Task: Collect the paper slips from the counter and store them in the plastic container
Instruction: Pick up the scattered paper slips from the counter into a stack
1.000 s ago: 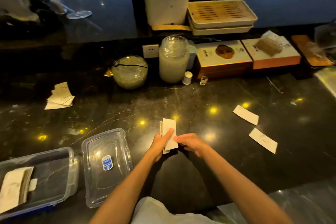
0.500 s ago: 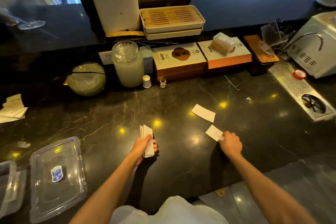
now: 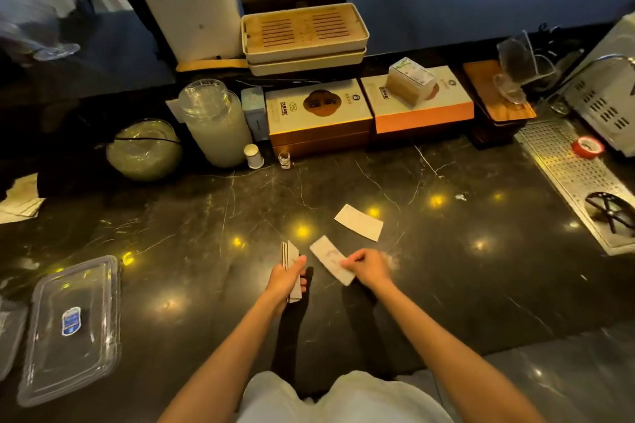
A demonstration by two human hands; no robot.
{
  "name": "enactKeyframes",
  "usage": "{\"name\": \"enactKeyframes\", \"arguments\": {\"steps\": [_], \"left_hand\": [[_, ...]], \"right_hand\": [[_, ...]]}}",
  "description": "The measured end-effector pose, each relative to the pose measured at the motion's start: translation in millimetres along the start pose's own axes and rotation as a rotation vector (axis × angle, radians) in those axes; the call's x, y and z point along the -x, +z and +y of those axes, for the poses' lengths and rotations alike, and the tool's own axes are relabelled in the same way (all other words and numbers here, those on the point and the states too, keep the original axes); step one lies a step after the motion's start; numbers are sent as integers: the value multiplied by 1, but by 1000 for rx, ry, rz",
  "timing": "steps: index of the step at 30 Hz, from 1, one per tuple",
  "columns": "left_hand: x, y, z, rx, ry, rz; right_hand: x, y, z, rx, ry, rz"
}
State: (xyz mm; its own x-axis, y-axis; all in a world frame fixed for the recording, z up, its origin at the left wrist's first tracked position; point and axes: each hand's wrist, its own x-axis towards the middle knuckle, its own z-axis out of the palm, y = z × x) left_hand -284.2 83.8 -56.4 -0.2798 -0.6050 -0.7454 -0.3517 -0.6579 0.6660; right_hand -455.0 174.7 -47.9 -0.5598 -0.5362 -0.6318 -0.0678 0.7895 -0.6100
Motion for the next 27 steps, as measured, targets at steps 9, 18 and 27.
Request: {"name": "enactKeyframes", "arguments": {"steps": [9,18,27], "left_hand": [[-6,6,21,50,13,-23],[-16,-22,26,308,-71,5],[-11,-31,23,196,-17,-115]], "right_hand": [[-7,29,-25,-23,-99,-268],[-76,-42,-25,705,-200,287],[-67,-11,-22,428,-306,179]]}}
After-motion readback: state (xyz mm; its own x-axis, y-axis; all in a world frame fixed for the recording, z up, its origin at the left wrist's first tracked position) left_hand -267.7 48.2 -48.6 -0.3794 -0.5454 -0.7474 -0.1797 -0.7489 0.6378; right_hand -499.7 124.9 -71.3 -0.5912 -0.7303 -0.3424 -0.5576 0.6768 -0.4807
